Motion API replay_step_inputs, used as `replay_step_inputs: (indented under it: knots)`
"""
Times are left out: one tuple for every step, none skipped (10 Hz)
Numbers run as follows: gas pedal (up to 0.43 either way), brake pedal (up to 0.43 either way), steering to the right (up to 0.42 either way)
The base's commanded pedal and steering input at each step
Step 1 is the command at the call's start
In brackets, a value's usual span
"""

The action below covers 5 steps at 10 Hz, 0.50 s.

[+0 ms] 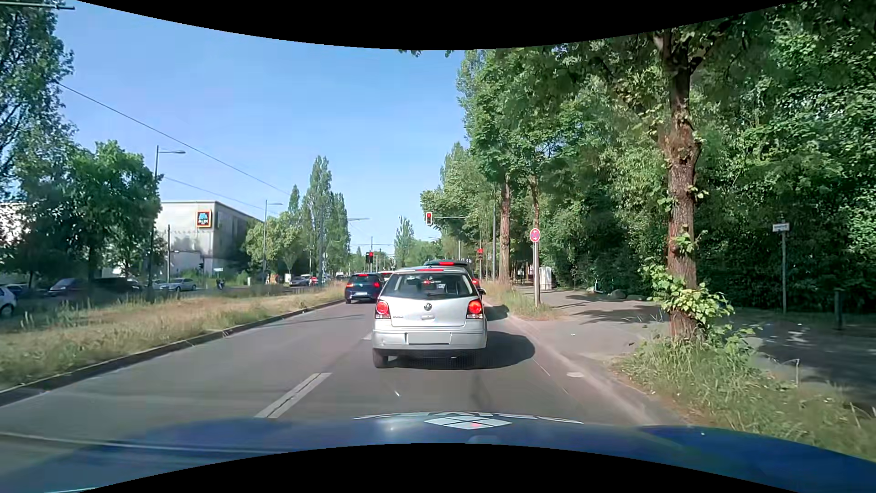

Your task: Follow the waypoints while adhering to traffic rules and regulations

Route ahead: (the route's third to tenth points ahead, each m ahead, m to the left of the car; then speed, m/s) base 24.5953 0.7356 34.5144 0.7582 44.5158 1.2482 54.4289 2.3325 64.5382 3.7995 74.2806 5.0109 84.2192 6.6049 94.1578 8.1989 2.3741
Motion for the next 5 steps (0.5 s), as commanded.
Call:
replay_step_inputs:
  knots:
    - [0.0, 0.256, -0.011]
    - [0.0, 0.268, -0.012]
    - [0.0, 0.274, -0.012]
    - [0.0, 0.28, -0.011]
    - [0.0, 0.28, -0.011]
